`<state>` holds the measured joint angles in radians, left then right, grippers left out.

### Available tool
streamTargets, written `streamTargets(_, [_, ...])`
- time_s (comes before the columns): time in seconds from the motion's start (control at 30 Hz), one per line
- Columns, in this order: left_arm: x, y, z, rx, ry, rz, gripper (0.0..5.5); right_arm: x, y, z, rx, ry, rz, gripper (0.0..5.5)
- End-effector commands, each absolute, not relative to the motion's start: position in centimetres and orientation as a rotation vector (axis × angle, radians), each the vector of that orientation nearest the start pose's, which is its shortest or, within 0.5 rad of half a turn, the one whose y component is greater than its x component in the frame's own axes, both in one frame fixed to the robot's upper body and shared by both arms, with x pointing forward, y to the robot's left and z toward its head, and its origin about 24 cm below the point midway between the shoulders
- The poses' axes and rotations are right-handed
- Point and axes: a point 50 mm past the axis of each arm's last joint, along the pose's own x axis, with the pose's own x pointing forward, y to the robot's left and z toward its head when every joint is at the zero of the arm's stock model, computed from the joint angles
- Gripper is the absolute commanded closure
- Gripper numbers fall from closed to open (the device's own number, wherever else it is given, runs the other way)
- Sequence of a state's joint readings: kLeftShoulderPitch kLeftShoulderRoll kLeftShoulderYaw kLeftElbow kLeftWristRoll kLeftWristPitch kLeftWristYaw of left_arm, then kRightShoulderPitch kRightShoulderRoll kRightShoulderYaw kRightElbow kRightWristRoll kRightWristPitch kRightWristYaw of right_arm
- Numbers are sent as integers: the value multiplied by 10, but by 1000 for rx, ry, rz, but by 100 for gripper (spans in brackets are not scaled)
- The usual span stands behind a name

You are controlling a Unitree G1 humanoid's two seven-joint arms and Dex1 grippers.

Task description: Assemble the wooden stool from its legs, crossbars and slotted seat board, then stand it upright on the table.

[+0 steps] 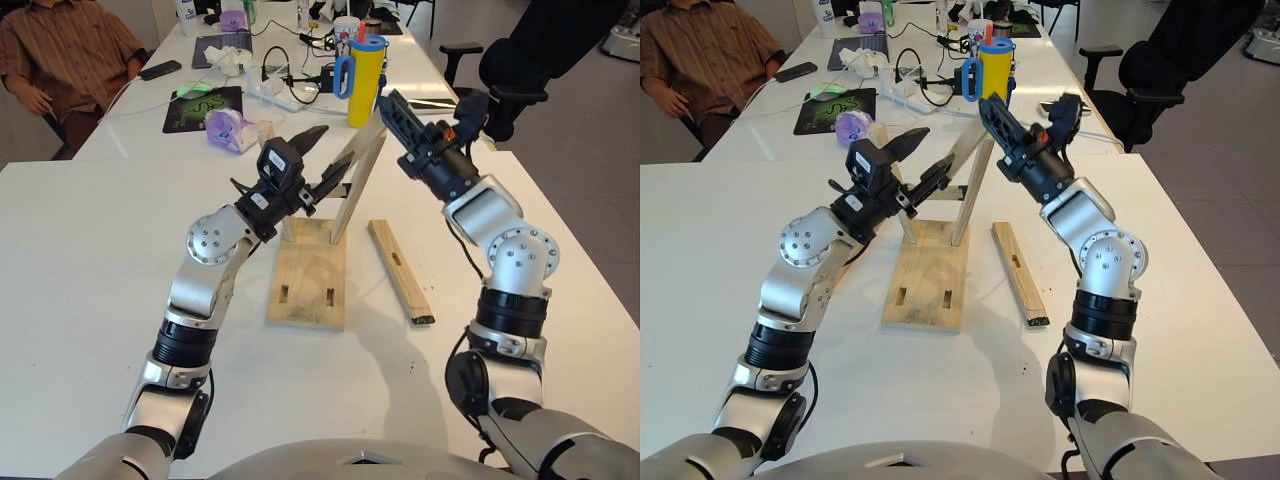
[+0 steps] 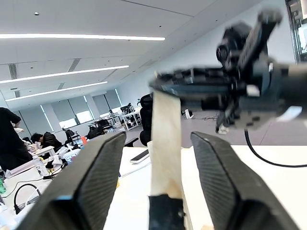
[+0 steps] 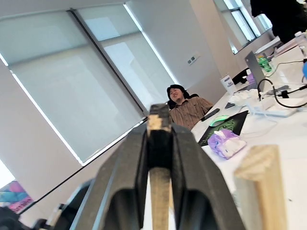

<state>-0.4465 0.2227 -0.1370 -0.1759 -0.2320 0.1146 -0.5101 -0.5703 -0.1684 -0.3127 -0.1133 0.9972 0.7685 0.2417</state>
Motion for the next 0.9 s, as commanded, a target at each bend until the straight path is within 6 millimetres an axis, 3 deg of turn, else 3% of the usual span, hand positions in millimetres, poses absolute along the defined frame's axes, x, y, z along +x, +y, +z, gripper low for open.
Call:
streamTargets(0.03, [286,105,176,86,-401,-760,218,288,-180,170,609,-1,587,506])
streamTargets(0.2, [285,121,170,65,-375,-683,215,268,-209,136,426,62,346,506])
streamTargets(0.37, [287,121,166,60,-360,-668,215,265,-202,109,411,66,262,506])
streamTargets(0.9, [291,119,167,61,-347,-692,215,277,-194,86,422,20,152,506])
